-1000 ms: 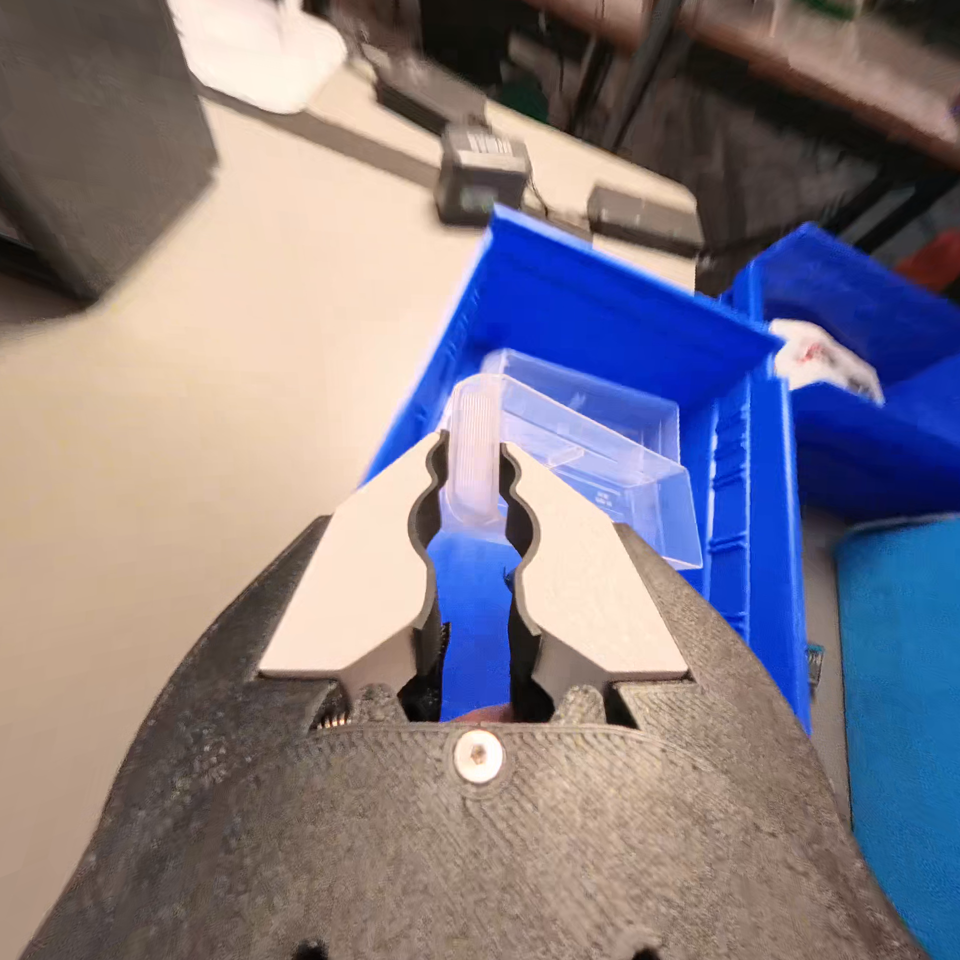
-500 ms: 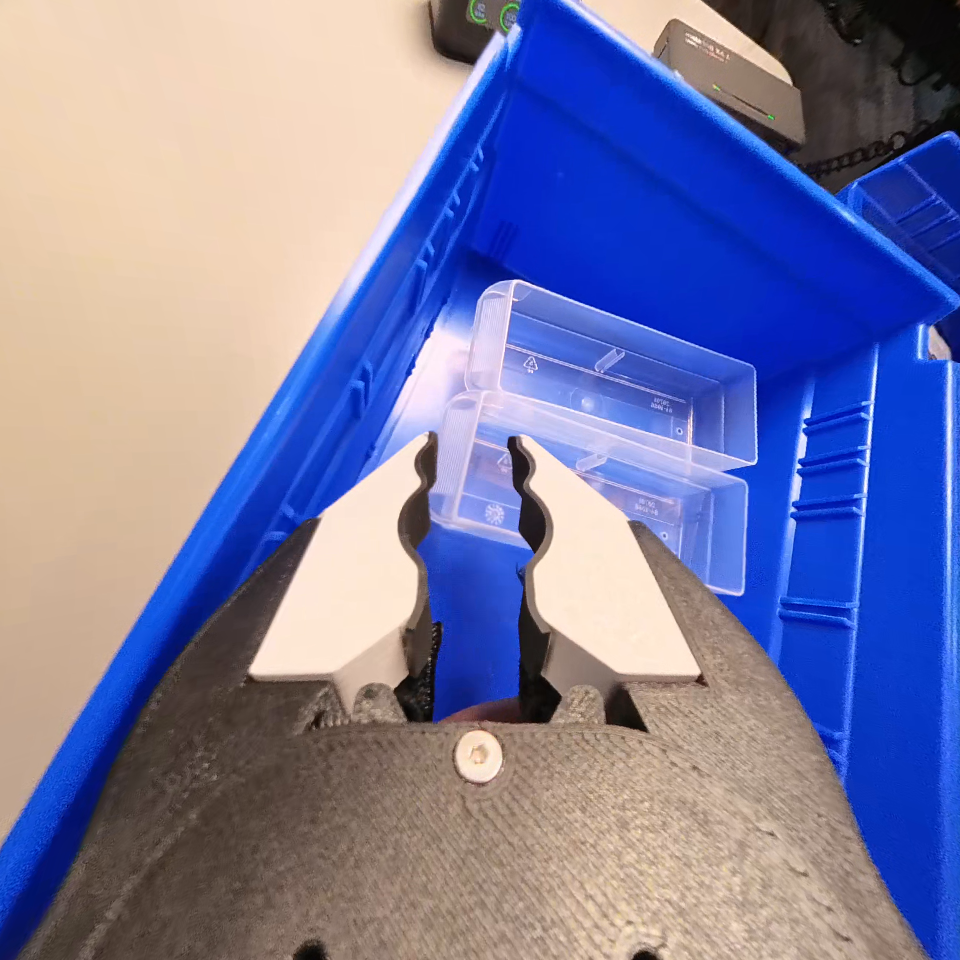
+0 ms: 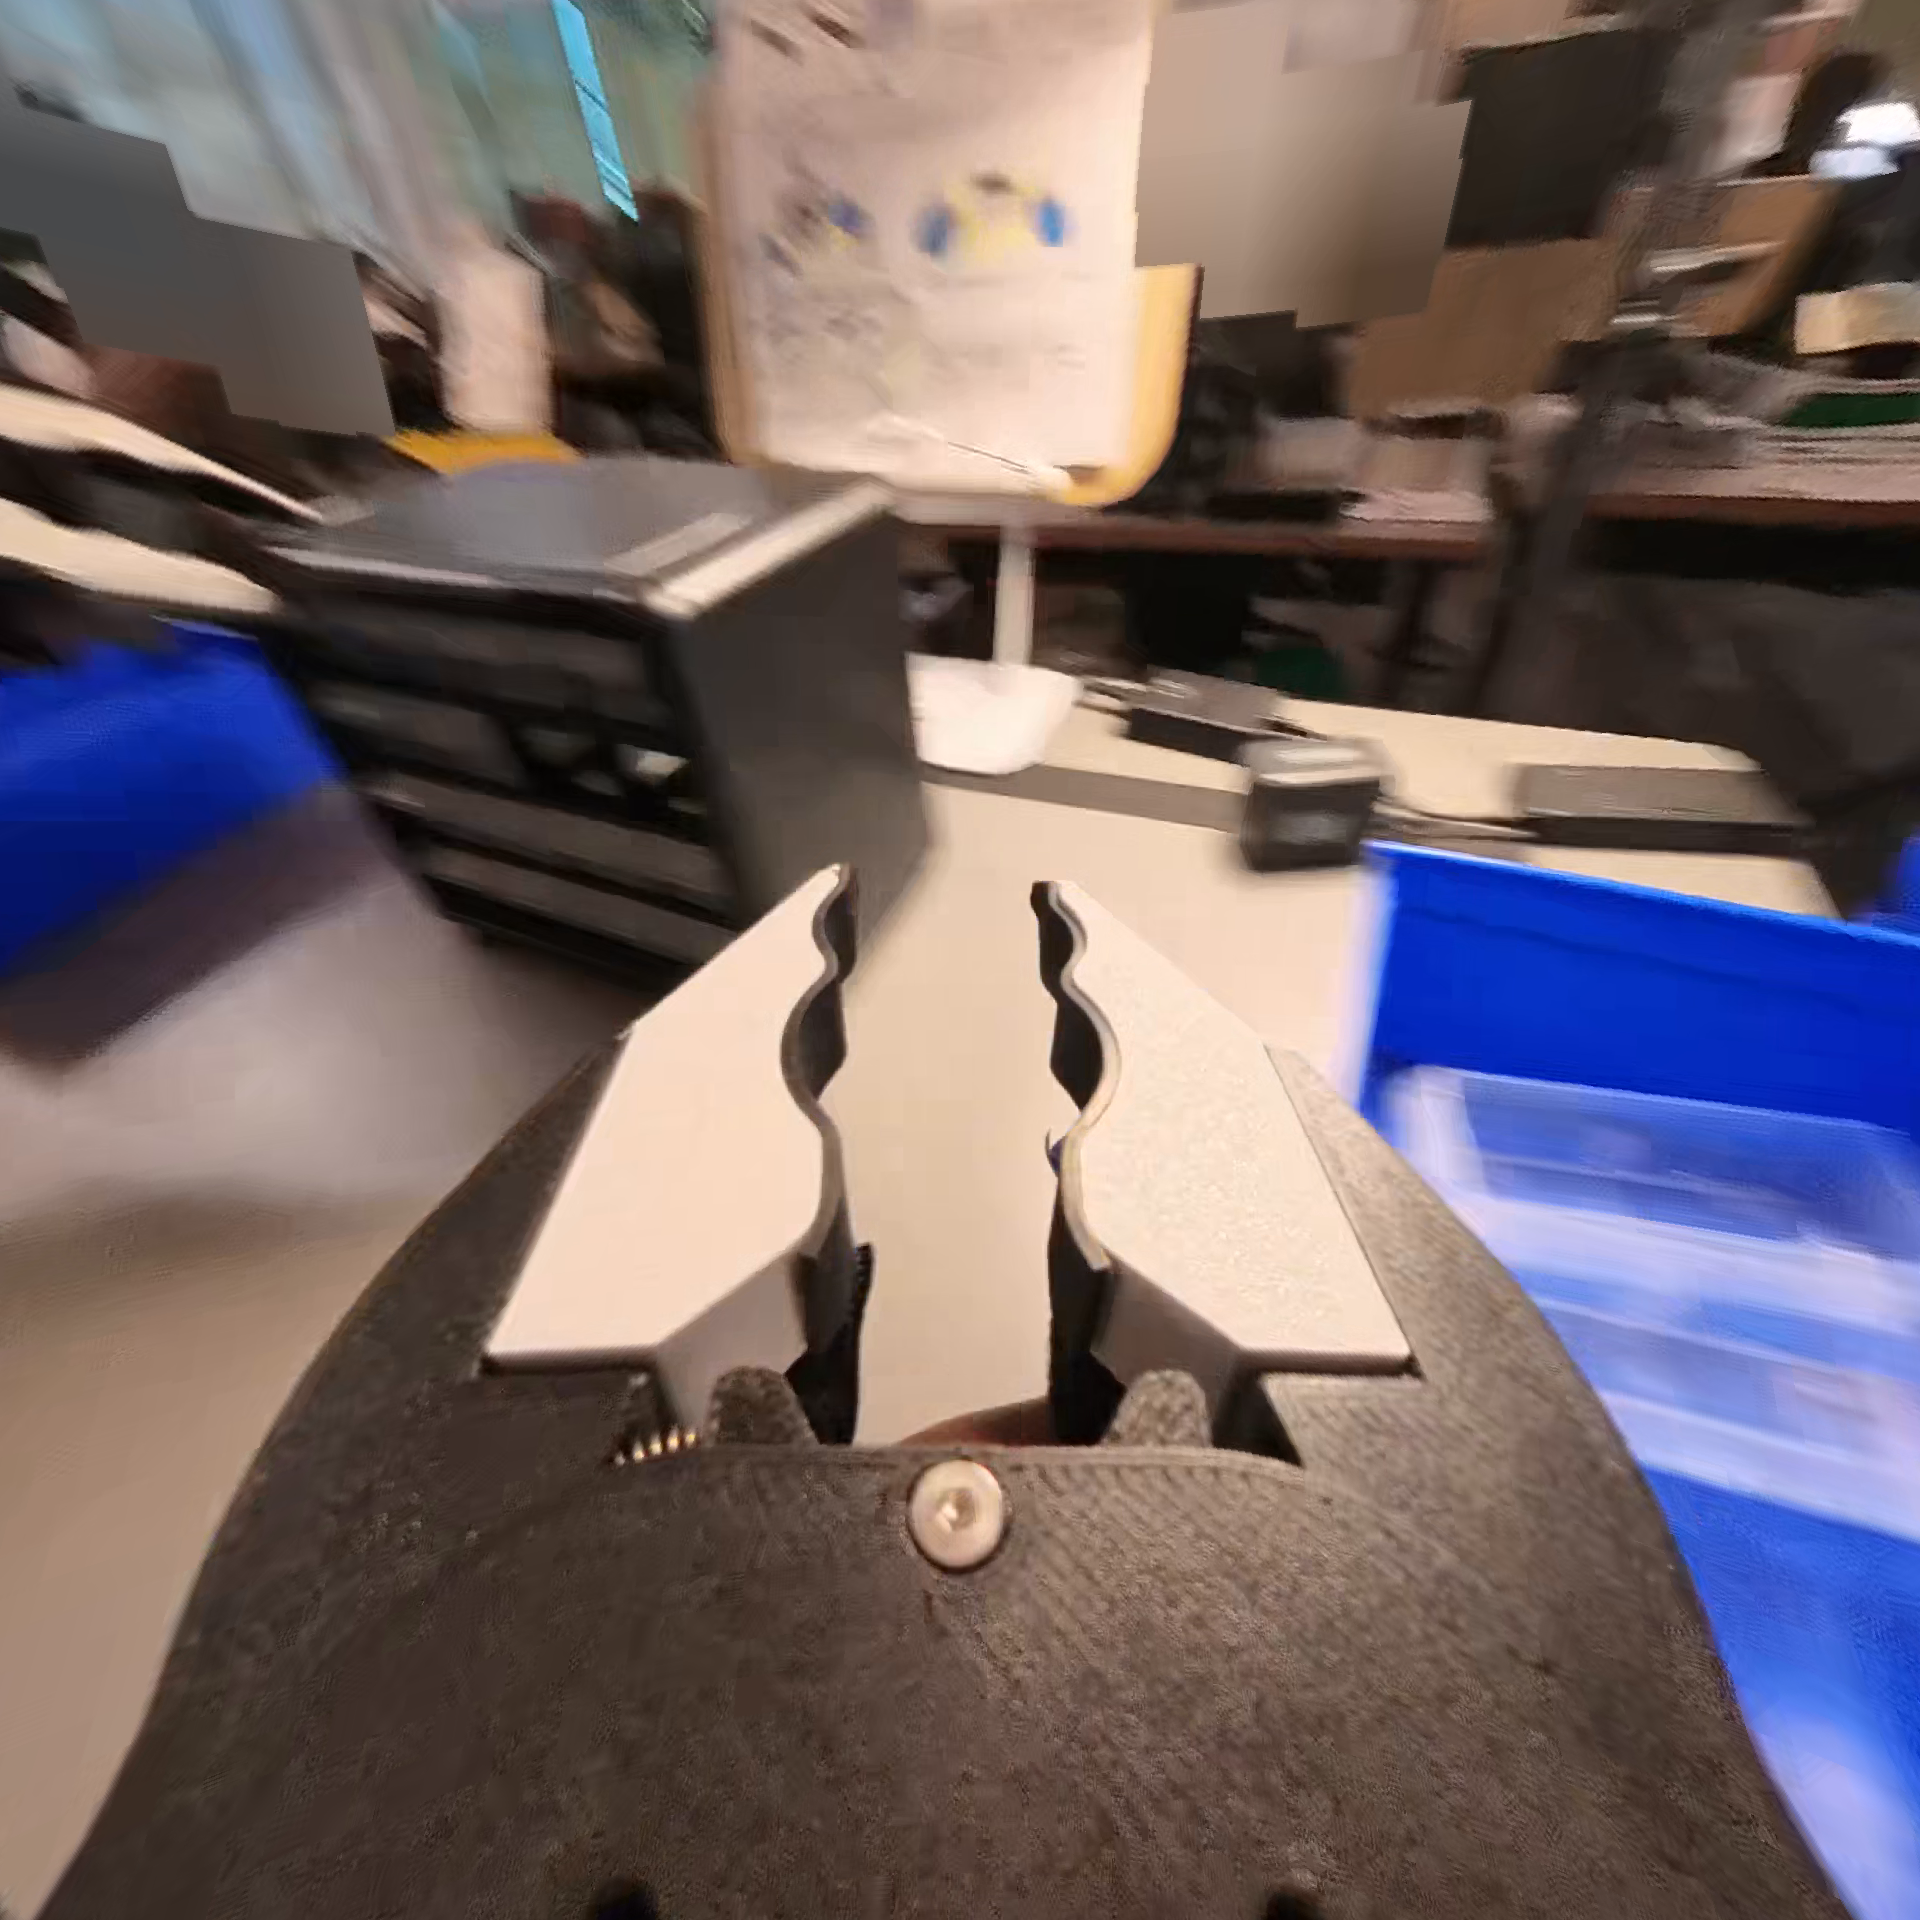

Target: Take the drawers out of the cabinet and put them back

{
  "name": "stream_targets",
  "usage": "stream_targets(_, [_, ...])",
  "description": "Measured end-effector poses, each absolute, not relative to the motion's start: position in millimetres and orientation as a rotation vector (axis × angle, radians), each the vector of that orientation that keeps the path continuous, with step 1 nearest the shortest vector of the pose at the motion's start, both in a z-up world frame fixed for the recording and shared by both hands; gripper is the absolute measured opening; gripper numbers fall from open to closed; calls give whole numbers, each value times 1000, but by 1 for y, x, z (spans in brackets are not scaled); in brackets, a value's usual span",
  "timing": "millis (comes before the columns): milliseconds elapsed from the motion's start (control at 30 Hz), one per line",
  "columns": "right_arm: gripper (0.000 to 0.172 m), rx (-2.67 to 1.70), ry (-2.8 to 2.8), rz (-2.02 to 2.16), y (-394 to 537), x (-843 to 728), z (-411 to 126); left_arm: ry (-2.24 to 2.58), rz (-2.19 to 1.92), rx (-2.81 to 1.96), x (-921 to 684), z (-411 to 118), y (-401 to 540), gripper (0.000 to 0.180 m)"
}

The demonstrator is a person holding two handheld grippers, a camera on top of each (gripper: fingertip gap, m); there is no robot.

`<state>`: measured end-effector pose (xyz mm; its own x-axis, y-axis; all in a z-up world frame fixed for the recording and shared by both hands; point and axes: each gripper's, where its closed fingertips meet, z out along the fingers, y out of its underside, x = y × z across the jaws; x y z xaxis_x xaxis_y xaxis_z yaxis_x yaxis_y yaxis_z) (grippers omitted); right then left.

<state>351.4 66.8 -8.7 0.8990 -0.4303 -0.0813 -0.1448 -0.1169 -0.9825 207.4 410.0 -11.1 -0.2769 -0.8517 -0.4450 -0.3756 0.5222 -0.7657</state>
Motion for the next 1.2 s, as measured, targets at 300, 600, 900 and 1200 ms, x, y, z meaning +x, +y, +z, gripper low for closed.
stream_targets(300, [37, -1569, 436, 403, 269, 226, -63, 1863, -678, -1019, 207, -11, 410, 50])
stream_targets(600, [39, -1389, 676, 692, 349, 227, -76, 1867, -706, -1014, 207, -11, 410, 49])
stream_targets(900, [11, -1237, 724, 731, 349, 228, -69, 1866, -703, -1016, 207, -11, 410, 49])
stream_targets(1200, [5, -1128, 689, 871, 300, 163, -65, 1866, -700, -1017, 207, -11, 410, 49])
